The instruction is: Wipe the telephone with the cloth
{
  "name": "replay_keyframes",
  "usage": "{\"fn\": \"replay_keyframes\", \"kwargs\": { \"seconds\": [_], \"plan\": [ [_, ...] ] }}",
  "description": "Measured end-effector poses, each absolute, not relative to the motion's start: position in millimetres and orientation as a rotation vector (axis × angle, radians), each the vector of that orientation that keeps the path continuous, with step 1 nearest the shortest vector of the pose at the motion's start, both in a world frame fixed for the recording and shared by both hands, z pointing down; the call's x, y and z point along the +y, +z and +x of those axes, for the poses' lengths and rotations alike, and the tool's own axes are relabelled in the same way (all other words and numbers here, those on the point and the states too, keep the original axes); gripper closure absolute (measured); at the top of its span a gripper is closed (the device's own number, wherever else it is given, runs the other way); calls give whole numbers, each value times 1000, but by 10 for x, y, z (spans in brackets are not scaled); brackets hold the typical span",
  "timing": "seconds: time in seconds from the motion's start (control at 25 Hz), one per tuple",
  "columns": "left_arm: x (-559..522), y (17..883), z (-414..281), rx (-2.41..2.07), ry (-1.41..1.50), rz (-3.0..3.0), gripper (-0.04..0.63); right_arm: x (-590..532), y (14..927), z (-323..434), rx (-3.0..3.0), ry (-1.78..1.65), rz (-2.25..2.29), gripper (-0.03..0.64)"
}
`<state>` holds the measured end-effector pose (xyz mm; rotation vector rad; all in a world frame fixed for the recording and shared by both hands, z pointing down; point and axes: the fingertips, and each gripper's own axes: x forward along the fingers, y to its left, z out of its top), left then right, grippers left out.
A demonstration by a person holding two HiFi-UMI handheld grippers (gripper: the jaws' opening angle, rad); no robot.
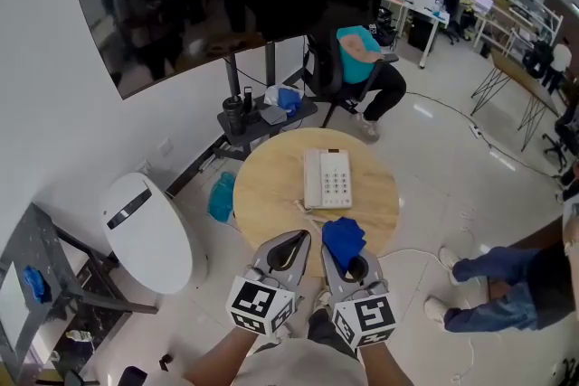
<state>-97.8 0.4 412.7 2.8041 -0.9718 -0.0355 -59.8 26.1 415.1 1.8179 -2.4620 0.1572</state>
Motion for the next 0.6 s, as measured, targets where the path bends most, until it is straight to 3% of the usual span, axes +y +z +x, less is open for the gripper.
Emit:
{"fn": "replay_keyframes", "kwargs": {
  "seconds": [0.6],
  "plan": [
    [238, 4070, -953, -975, -38, 2859, 595, 491, 4135, -542, -2395, 144, 1894, 532]
  ]
}}
